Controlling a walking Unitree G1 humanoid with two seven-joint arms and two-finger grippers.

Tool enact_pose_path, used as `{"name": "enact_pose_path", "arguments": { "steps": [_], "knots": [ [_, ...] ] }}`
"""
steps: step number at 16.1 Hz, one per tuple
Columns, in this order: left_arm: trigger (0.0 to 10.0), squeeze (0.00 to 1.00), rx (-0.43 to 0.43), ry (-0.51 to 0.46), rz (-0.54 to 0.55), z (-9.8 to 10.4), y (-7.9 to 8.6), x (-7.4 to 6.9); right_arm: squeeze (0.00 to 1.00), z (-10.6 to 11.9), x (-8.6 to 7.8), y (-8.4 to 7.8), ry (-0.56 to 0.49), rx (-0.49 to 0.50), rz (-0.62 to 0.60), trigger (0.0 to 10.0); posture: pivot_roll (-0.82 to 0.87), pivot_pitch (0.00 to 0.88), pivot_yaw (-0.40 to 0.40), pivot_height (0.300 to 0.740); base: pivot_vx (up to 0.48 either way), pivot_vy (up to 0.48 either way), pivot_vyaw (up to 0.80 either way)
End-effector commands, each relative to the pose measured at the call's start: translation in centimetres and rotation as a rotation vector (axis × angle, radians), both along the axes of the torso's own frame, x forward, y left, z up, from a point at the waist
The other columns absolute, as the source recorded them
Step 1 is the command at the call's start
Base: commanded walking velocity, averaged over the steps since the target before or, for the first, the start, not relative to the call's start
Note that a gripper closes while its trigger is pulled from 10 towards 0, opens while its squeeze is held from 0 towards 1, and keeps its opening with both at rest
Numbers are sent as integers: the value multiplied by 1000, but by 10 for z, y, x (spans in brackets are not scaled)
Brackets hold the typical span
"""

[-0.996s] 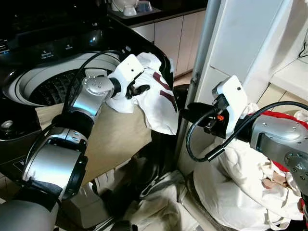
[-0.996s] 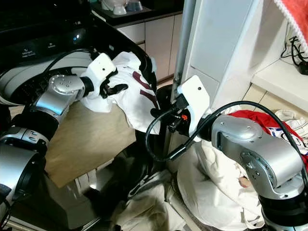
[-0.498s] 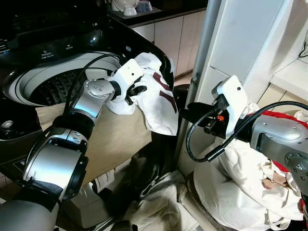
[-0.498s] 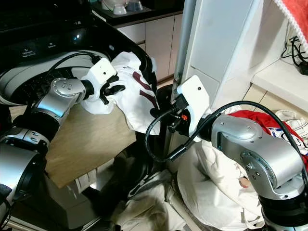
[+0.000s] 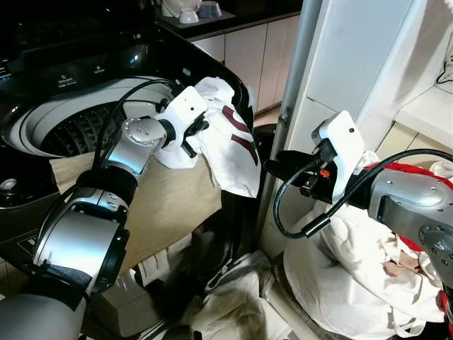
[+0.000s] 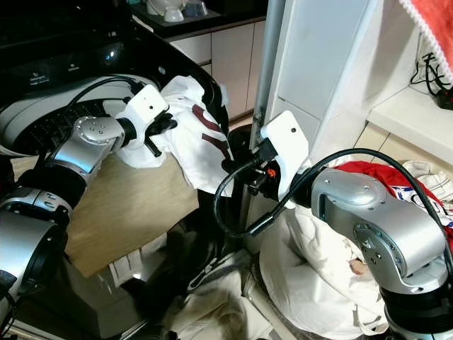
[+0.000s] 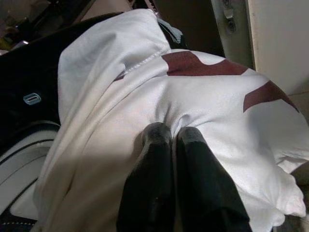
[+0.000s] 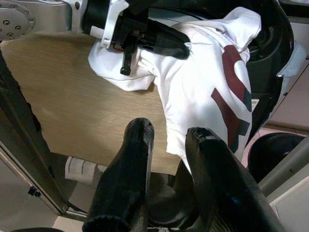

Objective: Clothes washing

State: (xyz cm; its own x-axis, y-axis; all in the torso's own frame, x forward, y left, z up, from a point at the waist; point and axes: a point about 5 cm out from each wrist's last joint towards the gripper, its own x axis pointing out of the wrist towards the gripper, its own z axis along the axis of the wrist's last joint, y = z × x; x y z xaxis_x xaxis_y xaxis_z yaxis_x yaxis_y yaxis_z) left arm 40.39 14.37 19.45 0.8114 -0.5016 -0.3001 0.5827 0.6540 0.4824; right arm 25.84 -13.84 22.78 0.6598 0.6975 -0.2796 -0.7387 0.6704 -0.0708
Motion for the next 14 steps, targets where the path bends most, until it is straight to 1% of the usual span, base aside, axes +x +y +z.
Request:
{"name": "enact_pose_path", "arguments": {
  "steps": [1, 2, 3, 4, 5, 6, 7, 8, 9, 10, 11, 12, 13, 14],
  "knots": [
    [0, 0, 17, -53, 39, 13, 8, 4, 0, 3, -1, 1, -16, -5, 13, 10000, -91, 0, 40, 740, 0, 0, 0],
    [0, 0, 29, -160, 103, 29, 16, 8, 0, 3, 0, 1, -18, -6, 11, 10000, -93, 0, 39, 740, 0, 0, 0],
    [0, 0, 67, -289, 172, 52, 25, 12, 0, 4, 0, 0, -21, -7, 9, 10000, -92, 0, 39, 740, 0, 0, 0],
    [0, 0, 105, -389, 226, 70, 33, 14, 0, 4, 1, 0, -23, -6, 7, 10000, -93, 0, 44, 740, 0, 0, 0],
    [0, 0, 163, -713, 393, 133, 55, 11, 0, 5, 2, 0, -36, -4, -3, 10000, -84, 0, 49, 740, 0, 0, 0],
    [0, 0, 171, -765, 417, 145, 59, 9, 0, 6, 2, -1, -37, 0, -8, 10000, -84, 0, 49, 740, 0, 0, 0],
    [0, 0, 209, -863, 463, 168, 66, 5, 0, 5, 2, -1, -36, 7, -19, 10000, -76, 0, 45, 740, 0, 0, 0],
    [0, 0, 256, -850, 476, 170, 71, 5, 0, 4, 2, -1, -33, 5, -19, 10000, -76, 0, 45, 740, 0, 0, 0],
    [6941, 0, 281, -752, 466, 155, 73, 9, 0, 3, 2, 0, -31, 2, -13, 10000, -76, 0, 45, 740, 0, 0, 0],
    [10000, 0, 288, -653, 452, 137, 73, 13, 0, 3, 2, 1, -31, 2, -8, 10000, -74, 0, 43, 740, 0, 0, 0],
    [10000, 0, 289, -472, 395, 106, 71, 16, 0, 3, 2, 1, -33, -3, -3, 10000, -76, 0, 43, 740, 0, 0, 0],
    [10000, 0, 230, -339, 362, 84, 69, 16, 0, 3, 2, 2, -34, -8, -1, 10000, -76, 0, 43, 740, 0, 0, 0],
    [10000, 0, 199, -304, 358, 78, 68, 16, 0, 3, 2, 2, -34, -9, 0, 10000, -76, 0, 43, 740, 0, 0, 0],
    [10000, 1000, 189, -237, 362, 67, 70, 15, 0, 3, 1, 1, -32, -13, 1, 10000, -84, 0, 43, 740, 0, 0, 0]
  ]
}}
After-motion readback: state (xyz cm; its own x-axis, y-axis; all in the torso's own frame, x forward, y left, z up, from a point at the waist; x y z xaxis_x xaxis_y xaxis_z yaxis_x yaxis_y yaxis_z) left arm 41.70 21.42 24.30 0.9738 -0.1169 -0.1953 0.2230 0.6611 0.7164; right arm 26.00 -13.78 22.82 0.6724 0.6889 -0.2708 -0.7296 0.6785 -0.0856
